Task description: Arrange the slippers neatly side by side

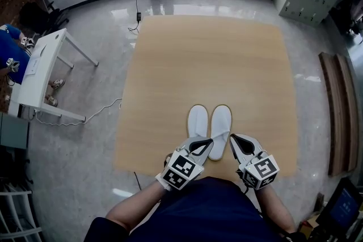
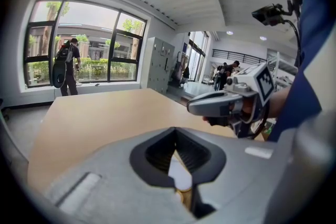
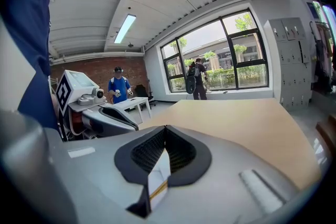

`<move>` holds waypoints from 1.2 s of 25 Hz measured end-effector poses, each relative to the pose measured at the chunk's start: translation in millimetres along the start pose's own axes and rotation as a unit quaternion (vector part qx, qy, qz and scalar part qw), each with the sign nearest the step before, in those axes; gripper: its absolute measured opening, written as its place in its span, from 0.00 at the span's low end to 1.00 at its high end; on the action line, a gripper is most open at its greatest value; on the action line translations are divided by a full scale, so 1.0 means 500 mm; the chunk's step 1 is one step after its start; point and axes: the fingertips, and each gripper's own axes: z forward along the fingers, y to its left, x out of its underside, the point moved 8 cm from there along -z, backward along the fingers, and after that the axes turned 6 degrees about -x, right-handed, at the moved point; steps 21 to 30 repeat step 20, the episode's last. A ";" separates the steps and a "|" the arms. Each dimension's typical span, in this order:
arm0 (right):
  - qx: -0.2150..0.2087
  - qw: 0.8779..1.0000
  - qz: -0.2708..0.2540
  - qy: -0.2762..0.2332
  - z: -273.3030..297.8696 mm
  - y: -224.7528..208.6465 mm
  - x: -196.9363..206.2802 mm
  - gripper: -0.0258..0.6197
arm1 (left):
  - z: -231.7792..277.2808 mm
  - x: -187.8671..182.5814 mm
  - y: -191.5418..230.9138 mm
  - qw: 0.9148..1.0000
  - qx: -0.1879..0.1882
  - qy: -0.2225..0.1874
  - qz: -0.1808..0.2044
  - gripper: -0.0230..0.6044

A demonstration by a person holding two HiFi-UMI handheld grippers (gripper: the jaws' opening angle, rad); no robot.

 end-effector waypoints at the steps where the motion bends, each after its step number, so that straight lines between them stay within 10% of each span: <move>1: 0.000 1.000 0.000 0.000 -0.001 0.000 -0.001 0.06 | 0.000 0.001 -0.001 1.000 -0.001 0.001 -0.001 0.04; 30: -0.018 0.999 0.016 0.024 0.001 0.021 0.039 0.06 | -0.005 0.039 -0.019 0.999 -0.013 0.037 -0.021 0.04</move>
